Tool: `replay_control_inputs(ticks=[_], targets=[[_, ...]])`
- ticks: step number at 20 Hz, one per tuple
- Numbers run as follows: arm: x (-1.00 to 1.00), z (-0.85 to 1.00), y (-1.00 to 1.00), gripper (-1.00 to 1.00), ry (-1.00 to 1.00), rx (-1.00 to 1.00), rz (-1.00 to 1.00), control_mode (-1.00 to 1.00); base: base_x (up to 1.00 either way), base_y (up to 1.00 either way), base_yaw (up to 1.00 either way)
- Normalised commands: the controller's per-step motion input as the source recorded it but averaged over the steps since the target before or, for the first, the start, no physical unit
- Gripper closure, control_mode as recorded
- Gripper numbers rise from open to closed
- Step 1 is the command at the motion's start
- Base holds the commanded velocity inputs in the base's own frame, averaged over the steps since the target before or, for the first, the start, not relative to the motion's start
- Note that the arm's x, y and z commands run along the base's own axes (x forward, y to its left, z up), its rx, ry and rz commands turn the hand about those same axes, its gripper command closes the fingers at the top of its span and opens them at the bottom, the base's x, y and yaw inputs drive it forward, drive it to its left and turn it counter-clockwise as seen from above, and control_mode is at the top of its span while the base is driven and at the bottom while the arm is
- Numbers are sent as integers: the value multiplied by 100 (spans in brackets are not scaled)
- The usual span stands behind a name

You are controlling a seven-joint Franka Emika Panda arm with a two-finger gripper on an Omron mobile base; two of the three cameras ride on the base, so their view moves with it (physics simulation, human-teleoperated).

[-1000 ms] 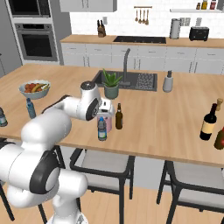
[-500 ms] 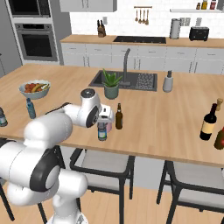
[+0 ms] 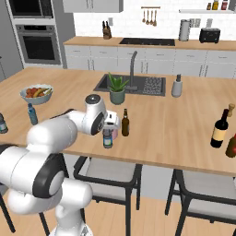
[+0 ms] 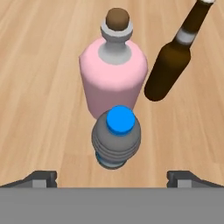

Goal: Move the plastic bottles in the middle to the plastics group, and the glass bottles in the middle to the glass group.

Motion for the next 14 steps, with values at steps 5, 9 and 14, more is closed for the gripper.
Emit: replay_control_inputs(ticks=[5,9,14], targets=[[23,-2,0,-100,0,0,0,-100,0,0,0],[8,-13,0,-100,0,0,0,-100,0,0,0],[12,-25,0,-100,0,0,0,-100,0,0,0]])
